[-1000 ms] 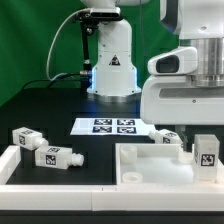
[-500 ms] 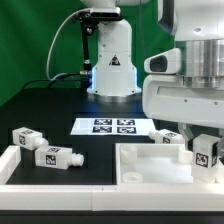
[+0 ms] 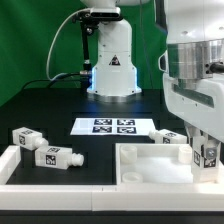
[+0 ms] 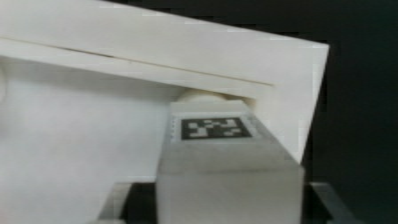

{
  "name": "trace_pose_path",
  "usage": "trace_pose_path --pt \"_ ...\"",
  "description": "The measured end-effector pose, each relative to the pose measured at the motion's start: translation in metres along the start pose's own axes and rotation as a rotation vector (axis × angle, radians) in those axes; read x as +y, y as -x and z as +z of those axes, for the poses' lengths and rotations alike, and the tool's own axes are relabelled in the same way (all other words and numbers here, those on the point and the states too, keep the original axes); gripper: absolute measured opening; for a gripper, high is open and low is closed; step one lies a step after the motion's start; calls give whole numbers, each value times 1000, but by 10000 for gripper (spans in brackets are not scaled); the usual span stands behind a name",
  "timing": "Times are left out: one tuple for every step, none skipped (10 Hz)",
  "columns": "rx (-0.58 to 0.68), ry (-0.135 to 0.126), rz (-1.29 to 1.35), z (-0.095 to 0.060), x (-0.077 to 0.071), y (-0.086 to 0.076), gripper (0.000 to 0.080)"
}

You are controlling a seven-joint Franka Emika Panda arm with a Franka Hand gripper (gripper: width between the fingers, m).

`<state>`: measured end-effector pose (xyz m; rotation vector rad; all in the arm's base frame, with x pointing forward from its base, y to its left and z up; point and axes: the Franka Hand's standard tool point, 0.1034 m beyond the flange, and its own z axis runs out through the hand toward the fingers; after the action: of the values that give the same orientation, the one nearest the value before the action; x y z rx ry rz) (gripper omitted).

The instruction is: Assemble one leg

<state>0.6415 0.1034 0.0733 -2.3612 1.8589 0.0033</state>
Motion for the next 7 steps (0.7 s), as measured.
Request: trace_pose_path --pt "1 11 -83 0 1 0 483" --pt "-2 26 -246 -1 1 1 483" --pt "2 26 -453 -4 -2 2 612" --pt "-8 42 -611 -3 -1 5 639" --pt "-11 58 -716 -2 2 9 639" --pt "-9 55 -717 -2 1 7 648" --pt "-7 58 -803 -2 1 5 648"
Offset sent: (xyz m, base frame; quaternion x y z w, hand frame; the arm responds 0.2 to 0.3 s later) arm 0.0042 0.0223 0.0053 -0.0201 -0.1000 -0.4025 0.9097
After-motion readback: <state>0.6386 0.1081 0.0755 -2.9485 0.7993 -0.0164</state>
